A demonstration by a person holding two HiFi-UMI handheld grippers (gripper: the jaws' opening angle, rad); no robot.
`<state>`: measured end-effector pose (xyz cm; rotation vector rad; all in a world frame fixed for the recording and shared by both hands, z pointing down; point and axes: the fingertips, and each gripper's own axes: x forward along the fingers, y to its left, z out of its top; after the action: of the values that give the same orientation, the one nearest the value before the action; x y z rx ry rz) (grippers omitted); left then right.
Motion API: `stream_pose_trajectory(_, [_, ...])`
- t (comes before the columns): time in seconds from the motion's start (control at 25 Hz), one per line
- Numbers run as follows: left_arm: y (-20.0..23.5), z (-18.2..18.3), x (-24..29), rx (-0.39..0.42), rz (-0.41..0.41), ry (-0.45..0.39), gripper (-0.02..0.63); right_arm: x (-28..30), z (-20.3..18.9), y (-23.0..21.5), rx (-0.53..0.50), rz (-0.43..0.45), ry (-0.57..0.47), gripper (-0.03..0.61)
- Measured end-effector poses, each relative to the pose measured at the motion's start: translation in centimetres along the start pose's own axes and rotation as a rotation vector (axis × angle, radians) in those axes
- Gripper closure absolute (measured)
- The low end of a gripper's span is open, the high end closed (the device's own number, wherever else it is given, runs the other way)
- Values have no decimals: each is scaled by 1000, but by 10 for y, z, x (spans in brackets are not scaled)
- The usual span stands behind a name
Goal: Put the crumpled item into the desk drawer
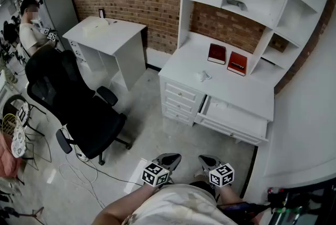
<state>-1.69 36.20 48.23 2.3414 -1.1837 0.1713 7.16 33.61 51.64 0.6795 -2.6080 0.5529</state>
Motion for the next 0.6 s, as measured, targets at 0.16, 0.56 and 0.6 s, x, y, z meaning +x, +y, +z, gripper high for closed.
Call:
stream_pose_trajectory(0.16, [1, 8, 5, 11, 5, -7, 580, -2, 4, -6, -7, 4, -2, 555])
stream_pose_trajectory(0.56, [1, 9, 13, 17, -6, 3, 581, -6, 6, -17, 1, -28, -23, 555])
stream_pose_trajectory(0.6, [2, 10, 12, 15, -4, 4, 581, -5, 6, -18, 3, -33, -24, 555])
